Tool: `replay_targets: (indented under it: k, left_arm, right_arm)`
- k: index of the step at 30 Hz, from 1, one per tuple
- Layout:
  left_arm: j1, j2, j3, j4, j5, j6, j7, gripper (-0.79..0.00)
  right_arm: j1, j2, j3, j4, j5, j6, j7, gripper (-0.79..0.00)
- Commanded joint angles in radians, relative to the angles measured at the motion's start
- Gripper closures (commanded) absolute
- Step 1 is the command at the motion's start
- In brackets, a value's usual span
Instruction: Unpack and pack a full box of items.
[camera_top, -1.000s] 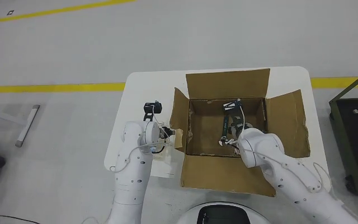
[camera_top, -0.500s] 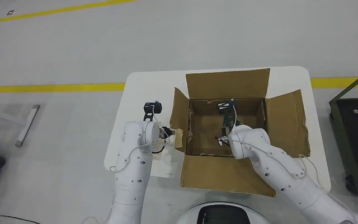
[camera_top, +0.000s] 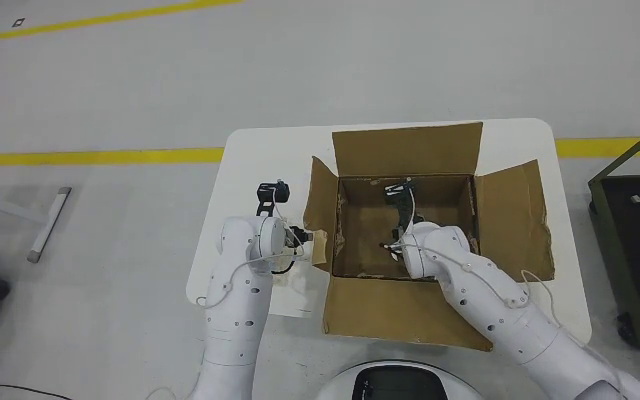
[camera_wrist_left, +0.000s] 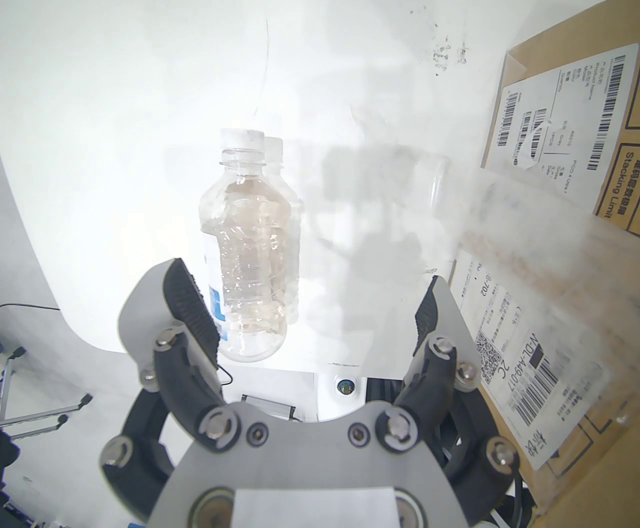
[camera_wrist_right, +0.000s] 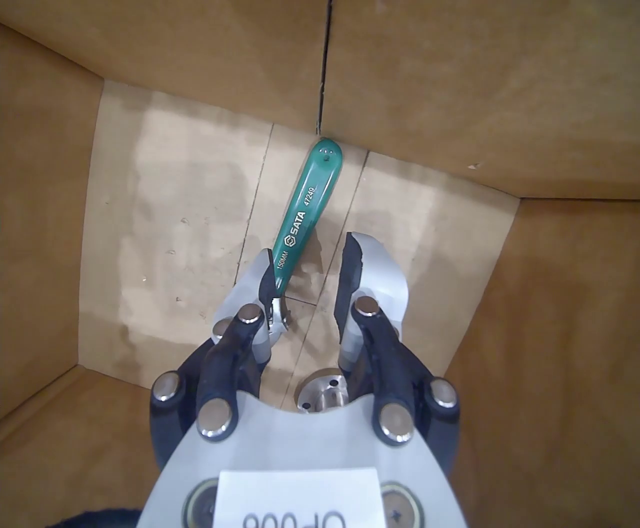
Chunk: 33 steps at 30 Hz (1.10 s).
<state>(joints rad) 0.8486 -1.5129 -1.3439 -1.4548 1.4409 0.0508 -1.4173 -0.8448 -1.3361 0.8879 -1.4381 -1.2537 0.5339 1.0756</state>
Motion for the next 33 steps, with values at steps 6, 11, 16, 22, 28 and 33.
replay_targets:
  k: [6, 11, 16, 22, 28, 33]
  left_arm:
    - [0.0, 0.0, 0.0, 0.0, 0.0, 0.0, 0.0, -0.785]
    - [0.0, 0.0, 0.0, 0.0, 0.0, 0.0, 0.0, -0.785]
    - [0.0, 0.0, 0.0, 0.0, 0.0, 0.0, 0.0, -0.785]
    - [0.0, 0.0, 0.0, 0.0, 0.0, 0.0, 0.0, -0.785]
    - [0.0, 0.0, 0.0, 0.0, 0.0, 0.0, 0.0, -0.785]
    - [0.0, 0.0, 0.0, 0.0, 0.0, 0.0, 0.0, -0.785]
  right_arm:
    - [0.007, -0.016, -0.002, 0.031, -0.003, -0.001, -0.003, -0.317]
    - [0.008, -0.025, 0.0, 0.049, -0.005, -0.004, -0.006, -0.317]
    - [0.007, -0.034, 0.002, 0.067, -0.004, -0.013, -0.01, -0.308]
    - [0.012, -0.045, 0.003, 0.084, -0.009, -0.023, -0.006, -0.292]
    - [0.014, -0.054, 0.005, 0.099, -0.018, -0.032, -0.002, -0.243]
    - [0.012, -0.061, 0.01, 0.105, -0.027, -0.035, 0.002, -0.052]
